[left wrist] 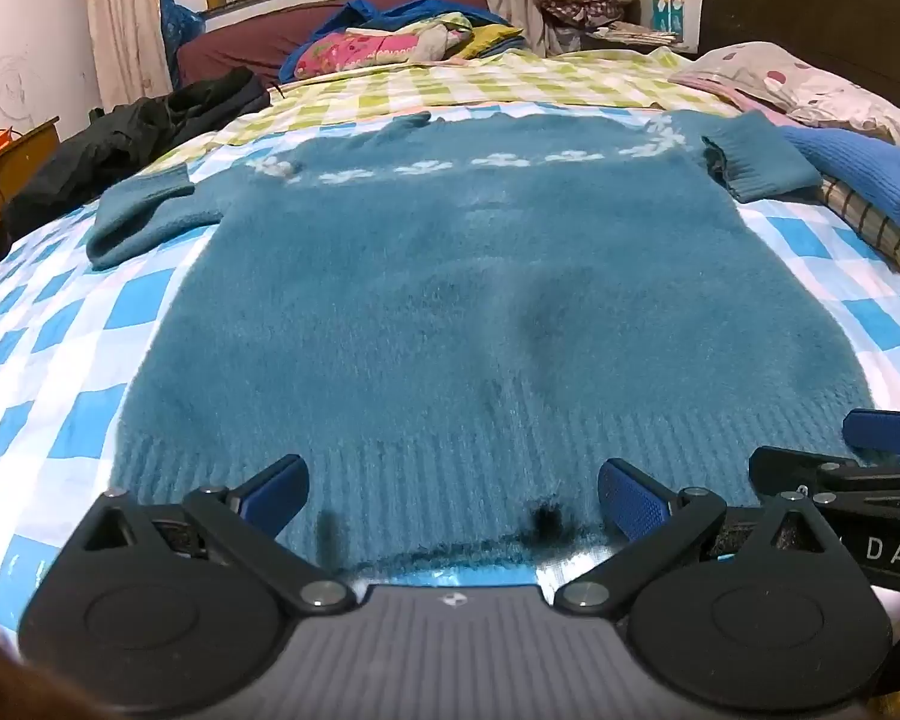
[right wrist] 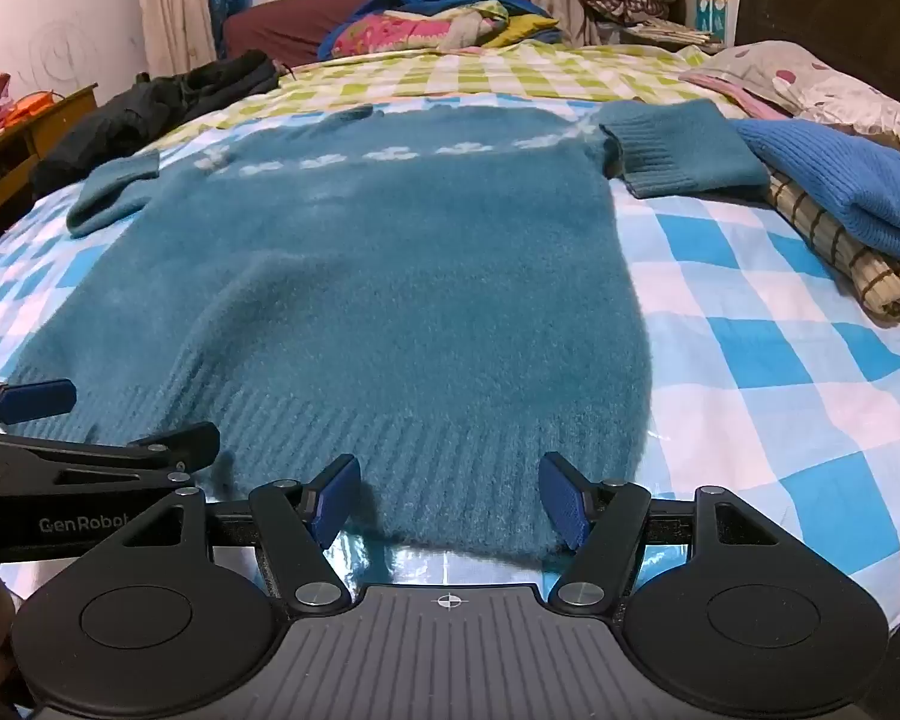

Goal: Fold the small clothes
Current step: 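Move both grippers forward over the teal sweater's hem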

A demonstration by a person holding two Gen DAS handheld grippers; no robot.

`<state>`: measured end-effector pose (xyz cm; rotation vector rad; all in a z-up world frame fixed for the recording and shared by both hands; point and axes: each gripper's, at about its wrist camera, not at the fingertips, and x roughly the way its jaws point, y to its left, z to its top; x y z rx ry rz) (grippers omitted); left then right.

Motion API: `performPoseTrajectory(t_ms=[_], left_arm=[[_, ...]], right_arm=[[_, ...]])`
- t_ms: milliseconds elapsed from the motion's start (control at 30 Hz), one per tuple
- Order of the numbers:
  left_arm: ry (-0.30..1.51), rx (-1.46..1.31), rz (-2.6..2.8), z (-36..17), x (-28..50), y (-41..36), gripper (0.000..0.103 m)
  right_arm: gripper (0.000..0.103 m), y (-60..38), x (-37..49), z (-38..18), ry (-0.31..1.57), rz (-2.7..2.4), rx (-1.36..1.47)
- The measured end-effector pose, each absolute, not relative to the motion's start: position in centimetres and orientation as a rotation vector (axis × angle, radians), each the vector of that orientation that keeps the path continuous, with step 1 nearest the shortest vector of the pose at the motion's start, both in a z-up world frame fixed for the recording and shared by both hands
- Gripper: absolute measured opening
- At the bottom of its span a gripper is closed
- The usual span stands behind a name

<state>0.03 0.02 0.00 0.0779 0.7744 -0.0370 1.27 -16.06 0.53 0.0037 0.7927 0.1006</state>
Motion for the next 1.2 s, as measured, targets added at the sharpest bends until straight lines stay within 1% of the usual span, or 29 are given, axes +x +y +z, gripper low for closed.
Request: performPoseTrajectory(t_ms=[300,333,433,500,567,1000,1200], left_arm=[[0.784,0.080,-0.034,0.0,-0.1,-0.2,0.103],[0.787,0.080,-0.034,-0.9,-0.2,-0.2,0.103],[0.793,0.083,-0.032,-1.2,-0.5,-0.5,0.103],[0.803,0.080,-0.030,-1.4,-0.7,-0.8,0.103],[0.830,0.052,-0.031,-0.9,0.8,0.1,0.103],[0.889,0.013,-0.030,-1.2,1.8,0.3,0.103],[0.941,-0.064,-0.031,-1.3,2.3,1.1,0.103]], right_arm=[[0.067,-15.9,1.3,0.3,0.795,0.100,-0.009],[0.067,-15.9,1.3,0.2,0.798,0.100,-0.005],[0.067,-16.0,1.1,0.3,0.799,0.100,-0.009],[0.067,-16.1,1.5,0.0,0.804,0.098,-0.018],[0.067,-15.8,1.5,0.0,0.806,0.095,-0.027],[0.067,-15.4,2.1,-0.1,0.816,0.096,-0.038],[0.067,-15.4,2.3,-0.1,0.818,0.097,-0.033]])
